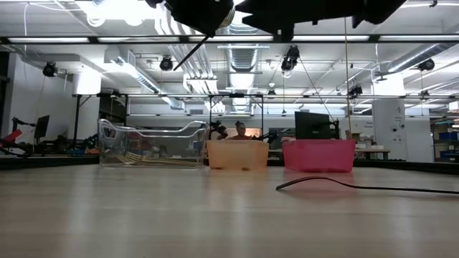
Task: Sort silverware by color (type)
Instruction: Put the gold fork into the transparent bin
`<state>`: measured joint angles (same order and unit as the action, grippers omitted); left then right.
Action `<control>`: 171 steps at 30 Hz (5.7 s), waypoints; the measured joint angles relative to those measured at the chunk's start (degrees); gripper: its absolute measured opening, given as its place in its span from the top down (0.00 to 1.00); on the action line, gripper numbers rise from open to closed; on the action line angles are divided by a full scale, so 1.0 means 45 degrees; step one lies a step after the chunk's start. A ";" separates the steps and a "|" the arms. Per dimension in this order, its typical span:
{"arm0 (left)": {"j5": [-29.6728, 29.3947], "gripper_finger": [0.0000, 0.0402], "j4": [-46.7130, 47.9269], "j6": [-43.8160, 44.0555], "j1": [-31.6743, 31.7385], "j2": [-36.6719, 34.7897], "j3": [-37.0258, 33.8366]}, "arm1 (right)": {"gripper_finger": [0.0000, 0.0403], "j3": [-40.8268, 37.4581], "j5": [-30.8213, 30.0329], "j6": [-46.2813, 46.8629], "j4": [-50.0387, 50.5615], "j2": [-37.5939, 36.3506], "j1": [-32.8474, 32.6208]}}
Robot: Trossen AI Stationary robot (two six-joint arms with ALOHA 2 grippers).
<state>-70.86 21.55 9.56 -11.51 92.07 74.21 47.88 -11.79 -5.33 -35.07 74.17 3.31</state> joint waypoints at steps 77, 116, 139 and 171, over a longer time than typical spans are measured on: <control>0.3445 0.95 -0.0660 -0.0661 -0.0063 -0.0213 -0.0023 | 0.98 0.0156 -0.0382 -0.1002 0.0229 0.0487 0.0190; 1.3878 0.66 -0.9923 -0.0625 0.2587 -0.1102 -0.6091 | 0.98 0.1127 0.2826 -0.3179 0.7238 -0.0203 0.0127; 1.3980 0.56 -1.4692 -0.0674 0.2628 0.1323 -0.5945 | 0.98 0.1127 0.2826 -0.3301 0.7058 -0.0198 0.0127; 1.2707 1.00 -1.4695 -0.1540 0.2773 0.1726 -0.5604 | 0.76 0.1127 0.1464 -0.3264 0.6690 -0.0198 0.0151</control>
<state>-13.67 -44.58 2.63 0.97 99.83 48.99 52.95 -5.20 -20.02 -4.97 73.28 3.99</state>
